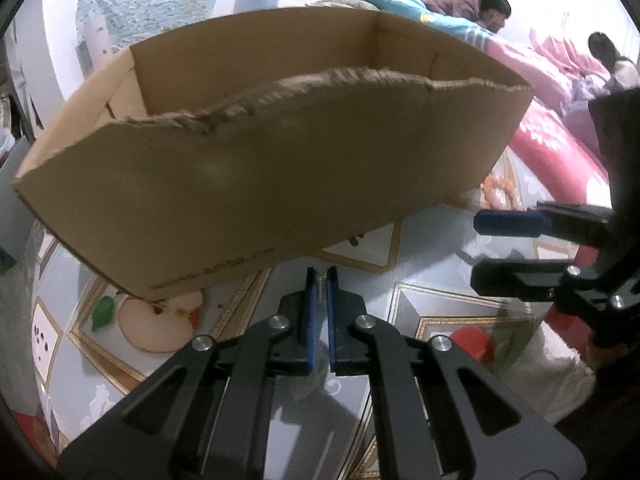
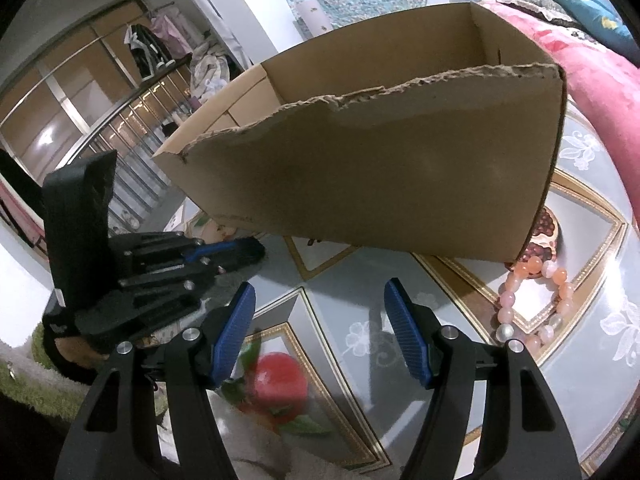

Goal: Organize jewelry

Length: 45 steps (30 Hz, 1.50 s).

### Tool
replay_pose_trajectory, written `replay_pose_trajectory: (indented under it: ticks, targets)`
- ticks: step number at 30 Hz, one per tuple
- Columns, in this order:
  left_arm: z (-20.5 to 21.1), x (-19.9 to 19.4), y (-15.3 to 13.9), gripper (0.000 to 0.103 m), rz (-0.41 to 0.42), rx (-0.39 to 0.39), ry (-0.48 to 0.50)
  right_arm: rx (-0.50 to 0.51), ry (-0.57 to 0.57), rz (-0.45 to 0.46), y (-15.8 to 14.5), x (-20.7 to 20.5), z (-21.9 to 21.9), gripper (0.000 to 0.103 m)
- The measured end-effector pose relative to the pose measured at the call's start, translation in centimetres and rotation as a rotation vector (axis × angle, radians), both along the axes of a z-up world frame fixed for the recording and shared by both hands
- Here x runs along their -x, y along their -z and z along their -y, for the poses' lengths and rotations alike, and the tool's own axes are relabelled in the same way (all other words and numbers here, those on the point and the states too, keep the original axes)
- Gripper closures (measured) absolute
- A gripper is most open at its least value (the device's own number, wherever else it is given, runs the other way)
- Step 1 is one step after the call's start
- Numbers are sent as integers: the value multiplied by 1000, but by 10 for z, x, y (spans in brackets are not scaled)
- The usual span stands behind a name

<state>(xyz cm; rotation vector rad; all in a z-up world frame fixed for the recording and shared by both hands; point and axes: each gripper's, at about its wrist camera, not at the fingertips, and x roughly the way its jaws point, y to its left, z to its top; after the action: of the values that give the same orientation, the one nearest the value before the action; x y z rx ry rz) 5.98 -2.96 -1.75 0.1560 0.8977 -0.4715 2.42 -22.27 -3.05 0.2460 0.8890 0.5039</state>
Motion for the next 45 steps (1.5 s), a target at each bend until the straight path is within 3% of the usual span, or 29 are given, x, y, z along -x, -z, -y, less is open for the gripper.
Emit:
replay_pose_trajectory:
  ticks: [6,10,15,22,29,32,34,45]
  targets:
    - [-11,6,-11,99,17,38,-8,53,80,30,-8,9,20,37]
    - [-9,10,-14,99,20,48,3,76,192,35,-11,10,48,44]
    - [7,10,-12,99,13,48,11,142,241,35,-10,7,58,51]
    - [32,7,-6,99,2,-58,-1,271,233,-16,0,-7,46,64]
    - [43,4,-4,99,-3,-157,-21,329,238,-59,8,-14,44,72]
    - [44,6,-6,99,7,-176,-28,350,255,-63,8,-16,46,83]
    - [45,8,-8,99,15,-185,-31,339,271,-75,8,-18,50,93]
    - [35,27,-27,99,79,-189,-56,65,359,-94,-10,-4,91,94]
